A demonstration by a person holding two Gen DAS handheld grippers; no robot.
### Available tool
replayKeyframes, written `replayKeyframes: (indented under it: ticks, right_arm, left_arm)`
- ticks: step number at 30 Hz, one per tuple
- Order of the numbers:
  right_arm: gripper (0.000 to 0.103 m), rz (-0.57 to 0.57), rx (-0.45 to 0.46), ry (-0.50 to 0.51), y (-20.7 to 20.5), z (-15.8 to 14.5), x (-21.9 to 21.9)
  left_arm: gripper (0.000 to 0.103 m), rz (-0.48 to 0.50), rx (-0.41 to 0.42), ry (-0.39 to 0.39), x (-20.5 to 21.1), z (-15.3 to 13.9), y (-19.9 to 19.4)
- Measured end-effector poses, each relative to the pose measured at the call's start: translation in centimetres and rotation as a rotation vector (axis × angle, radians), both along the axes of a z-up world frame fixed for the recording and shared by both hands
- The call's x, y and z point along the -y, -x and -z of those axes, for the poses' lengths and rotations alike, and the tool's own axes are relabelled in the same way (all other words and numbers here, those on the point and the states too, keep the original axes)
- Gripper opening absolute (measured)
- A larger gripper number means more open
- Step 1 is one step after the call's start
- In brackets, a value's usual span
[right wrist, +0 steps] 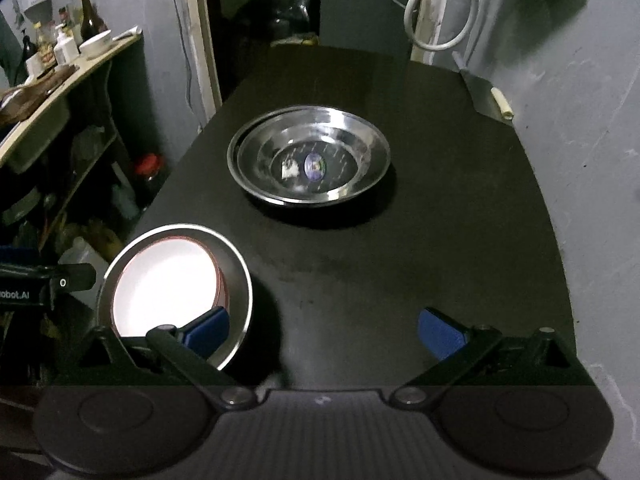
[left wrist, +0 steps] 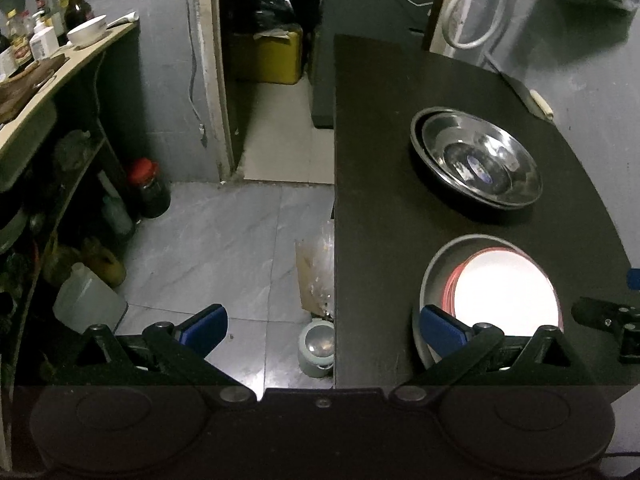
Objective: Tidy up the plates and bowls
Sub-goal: 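Move both open tools to the rim of the steel bowl stack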
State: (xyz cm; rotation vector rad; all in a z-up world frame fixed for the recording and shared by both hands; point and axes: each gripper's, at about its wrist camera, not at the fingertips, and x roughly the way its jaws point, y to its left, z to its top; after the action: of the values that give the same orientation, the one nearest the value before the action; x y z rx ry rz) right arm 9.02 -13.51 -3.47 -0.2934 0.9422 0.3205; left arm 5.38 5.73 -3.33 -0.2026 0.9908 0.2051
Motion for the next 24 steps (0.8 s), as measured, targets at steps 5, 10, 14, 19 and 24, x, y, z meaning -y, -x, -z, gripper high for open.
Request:
replayKeyframes:
  ticks: [5,10,14,19,24]
  right_arm:
    - [0.103,-0.016,-0.035,0.018,-0.4,0.8,0.1]
    - [0.103,-0.022,-0.055,0.030,-0.4,1.2,0.0]
    - [0.103,-0.028,-0.077,0.030,-0.5,1.6,0.1]
    - [0.103,-0.029,-0.093,0.008,-0.6,1.8,0.4]
    - [0.103,-0.030,-0.098,-0.003,-0.6,1.7,0.6]
  left_arm:
    - [0.102,0.006,-0.006,-0.003,0.1,0.1,-0.1]
    - [0.102,0.021,-0.028,0.001,0.6,0.3,-0.4]
    - [0.102,0.035,-0.038,-0.003,1.0,0.6,-0.5]
    - [0.102,0.041,-0.044,-0.005,1.2,0.7,-0.5]
    - [0.102,0.051,-0.055,-0.013,1.5,0.9,-0.6]
